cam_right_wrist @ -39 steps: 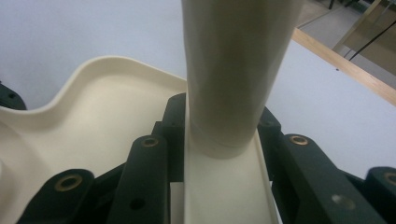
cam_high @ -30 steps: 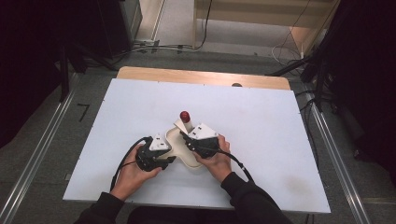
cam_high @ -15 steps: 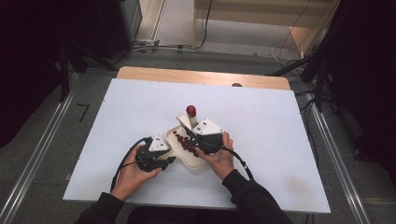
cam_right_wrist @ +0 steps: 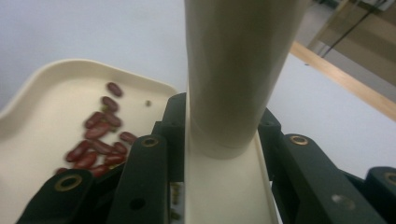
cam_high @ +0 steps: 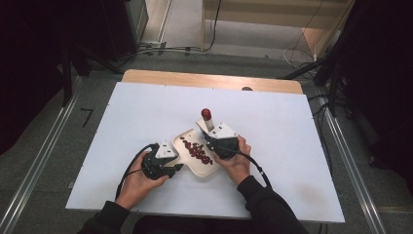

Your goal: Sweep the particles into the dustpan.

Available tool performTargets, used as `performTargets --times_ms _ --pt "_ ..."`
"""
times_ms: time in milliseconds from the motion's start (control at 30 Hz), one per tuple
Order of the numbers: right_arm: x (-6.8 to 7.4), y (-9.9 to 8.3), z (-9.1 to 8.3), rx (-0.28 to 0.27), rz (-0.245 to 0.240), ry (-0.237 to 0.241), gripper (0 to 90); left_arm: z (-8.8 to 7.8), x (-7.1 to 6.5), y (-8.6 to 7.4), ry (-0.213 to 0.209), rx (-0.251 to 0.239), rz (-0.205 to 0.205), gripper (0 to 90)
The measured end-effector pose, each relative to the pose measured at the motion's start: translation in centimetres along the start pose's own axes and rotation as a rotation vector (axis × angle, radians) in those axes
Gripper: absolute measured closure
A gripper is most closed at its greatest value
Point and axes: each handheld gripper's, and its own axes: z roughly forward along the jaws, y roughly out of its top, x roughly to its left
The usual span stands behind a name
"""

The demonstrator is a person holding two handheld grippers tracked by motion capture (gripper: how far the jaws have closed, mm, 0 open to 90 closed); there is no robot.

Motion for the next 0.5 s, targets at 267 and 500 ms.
performTargets --times_ms 267,500 --pt "2.1 0.6 0.1 -0.014 0.003 0.049 64.4 -0.1 0.0 -0.1 0.01 0.021 0.025 66.9" --pt "3.5 1.4 -0.3 -0.048 0.018 0.089 64.4 -0.1 0.0 -0.1 0.008 0.019 0.019 66.9"
